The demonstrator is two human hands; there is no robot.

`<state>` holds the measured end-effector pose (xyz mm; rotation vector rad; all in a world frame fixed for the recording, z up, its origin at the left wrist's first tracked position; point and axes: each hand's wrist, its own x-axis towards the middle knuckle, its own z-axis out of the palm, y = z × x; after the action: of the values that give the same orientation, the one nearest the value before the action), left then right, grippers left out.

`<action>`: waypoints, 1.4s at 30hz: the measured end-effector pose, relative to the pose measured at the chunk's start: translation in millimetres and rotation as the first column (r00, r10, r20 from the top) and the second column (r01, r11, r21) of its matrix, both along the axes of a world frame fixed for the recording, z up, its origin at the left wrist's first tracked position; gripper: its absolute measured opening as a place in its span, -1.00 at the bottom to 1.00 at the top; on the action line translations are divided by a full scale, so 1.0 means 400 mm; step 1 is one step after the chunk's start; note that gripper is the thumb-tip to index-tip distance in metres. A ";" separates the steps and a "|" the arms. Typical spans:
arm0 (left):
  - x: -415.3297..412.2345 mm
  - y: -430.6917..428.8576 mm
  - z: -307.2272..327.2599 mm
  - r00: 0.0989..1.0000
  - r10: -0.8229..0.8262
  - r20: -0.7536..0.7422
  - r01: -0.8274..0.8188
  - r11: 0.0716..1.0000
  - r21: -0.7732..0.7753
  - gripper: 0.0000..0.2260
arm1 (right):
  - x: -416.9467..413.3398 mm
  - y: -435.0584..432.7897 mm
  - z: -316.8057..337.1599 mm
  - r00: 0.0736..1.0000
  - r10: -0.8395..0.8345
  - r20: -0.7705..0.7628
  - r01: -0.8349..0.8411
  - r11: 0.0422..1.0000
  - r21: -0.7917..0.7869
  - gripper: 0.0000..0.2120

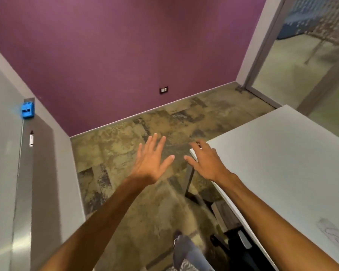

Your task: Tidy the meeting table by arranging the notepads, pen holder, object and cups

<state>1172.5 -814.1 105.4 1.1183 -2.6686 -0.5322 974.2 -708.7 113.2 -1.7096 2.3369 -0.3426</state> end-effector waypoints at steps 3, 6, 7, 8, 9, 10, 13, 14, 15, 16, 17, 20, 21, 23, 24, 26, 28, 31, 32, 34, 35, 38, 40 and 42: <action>-0.021 -0.092 -0.016 0.999 0.053 -0.007 -0.053 0.998 -0.016 -0.32 | -0.018 -0.121 -0.013 0.998 0.061 0.005 -0.061 0.998 -0.005 -0.47; -0.072 -0.203 -0.025 0.997 0.062 0.048 -0.058 0.995 -0.081 -0.31 | -0.064 -0.244 -0.037 0.997 0.063 0.035 -0.063 0.998 -0.012 -0.44; -0.106 -0.260 -0.026 0.995 0.074 0.060 -0.070 0.995 -0.069 -0.31 | -0.093 -0.303 -0.045 0.997 0.066 0.038 -0.065 0.998 -0.025 -0.45; -0.110 -0.267 -0.022 0.994 0.074 0.079 -0.067 0.995 -0.080 -0.31 | -0.092 -0.310 -0.044 0.997 0.067 0.032 -0.065 0.997 -0.040 -0.45; -0.155 -0.329 -0.024 0.994 0.071 0.079 -0.066 0.996 -0.068 -0.32 | -0.135 -0.372 -0.051 0.997 0.061 0.043 -0.059 0.997 -0.048 -0.46; -0.196 -0.386 -0.023 0.994 0.079 0.079 -0.076 0.996 -0.040 -0.32 | -0.172 -0.430 -0.058 0.997 0.059 0.051 -0.057 0.997 -0.056 -0.48; -0.285 -0.494 -0.016 0.994 0.069 0.089 -0.068 0.998 -0.008 -0.33 | -0.259 -0.545 -0.056 0.996 0.046 0.070 -0.042 0.998 -0.051 -0.49; -0.281 -0.493 -0.013 0.993 0.061 0.102 -0.059 0.998 -0.024 -0.32 | -0.255 -0.545 -0.054 0.996 0.057 0.070 -0.053 0.997 -0.057 -0.49; -0.322 -0.542 -0.011 0.993 0.056 0.101 -0.053 0.998 -0.032 -0.32 | -0.300 -0.597 -0.054 0.996 0.049 0.073 -0.046 0.998 -0.053 -0.50; -0.365 -0.598 -0.008 0.993 0.065 0.103 -0.063 0.998 -0.022 -0.32 | -0.348 -0.651 -0.056 0.996 0.028 0.081 -0.024 0.999 -0.044 -0.50; -0.383 -0.626 -0.008 0.992 0.064 0.106 -0.061 0.998 -0.031 -0.32 | -0.367 -0.675 -0.050 0.997 0.020 0.078 -0.017 0.999 -0.048 -0.50; -0.447 -0.721 -0.008 0.992 0.047 0.116 -0.044 0.999 -0.030 -0.31 | -0.439 -0.758 -0.050 0.998 0.000 0.067 0.002 0.999 -0.035 -0.50; -0.468 -0.752 -0.008 0.992 0.043 0.120 -0.039 0.999 -0.033 -0.31 | -0.461 -0.783 -0.054 0.998 0.000 0.059 0.002 0.999 -0.035 -0.50; -0.513 -0.823 -0.008 0.994 0.029 0.101 -0.026 0.999 -0.030 -0.31 | -0.508 -0.837 -0.061 0.998 -0.012 0.062 0.014 0.999 -0.034 -0.49; -0.534 -0.858 -0.012 0.995 0.019 0.100 -0.015 0.999 -0.037 -0.31 | -0.530 -0.864 -0.066 0.998 -0.027 0.058 0.028 0.999 -0.028 -0.49; -0.578 -0.929 -0.020 0.995 -0.013 0.101 0.016 0.999 -0.027 -0.31 | -0.573 -0.921 -0.081 0.996 -0.059 0.060 0.060 0.998 -0.022 -0.48; -0.631 -1.009 -0.037 0.991 -0.055 0.120 0.058 0.998 -0.018 -0.31 | -0.618 -0.983 -0.098 0.993 -0.105 0.061 0.105 0.994 -0.001 -0.47; -0.706 -1.122 -0.056 0.985 -0.119 0.126 0.119 0.993 0.003 -0.34 | -0.680 -1.064 -0.121 0.988 -0.147 0.047 0.146 0.989 0.018 -0.47; -0.737 -1.166 -0.063 0.982 -0.147 0.118 0.147 0.989 0.015 -0.35 | -0.706 -1.097 -0.127 0.983 -0.179 0.051 0.178 0.984 0.027 -0.47; -0.795 -1.250 -0.078 0.971 -0.211 0.111 0.209 0.978 0.029 -0.38 | -0.750 -1.160 -0.137 0.963 -0.258 0.071 0.256 0.966 0.037 -0.47; -0.825 -1.290 -0.082 0.964 -0.241 0.108 0.238 0.970 0.040 -0.38 | -0.770 -1.189 -0.140 0.950 -0.299 0.087 0.296 0.954 0.040 -0.48; -0.917 -1.394 -0.089 0.936 -0.334 0.111 0.331 0.943 0.045 -0.39 | -0.826 -1.267 -0.135 0.912 -0.396 0.108 0.394 0.918 0.044 -0.46; -0.966 -1.441 -0.087 0.913 -0.395 0.100 0.394 0.919 0.037 -0.38 | -0.851 -1.302 -0.127 0.894 -0.436 0.107 0.433 0.900 0.048 -0.45; -1.032 -1.487 -0.084 0.888 -0.451 0.087 0.449 0.892 0.042 -0.38 | -0.887 -1.334 -0.117 0.863 -0.494 0.108 0.491 0.869 0.050 -0.45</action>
<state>759.9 -1408.8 71.7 0.5243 -3.0223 -0.5920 619.4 -1242.1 66.4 -1.0184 2.6466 -0.4853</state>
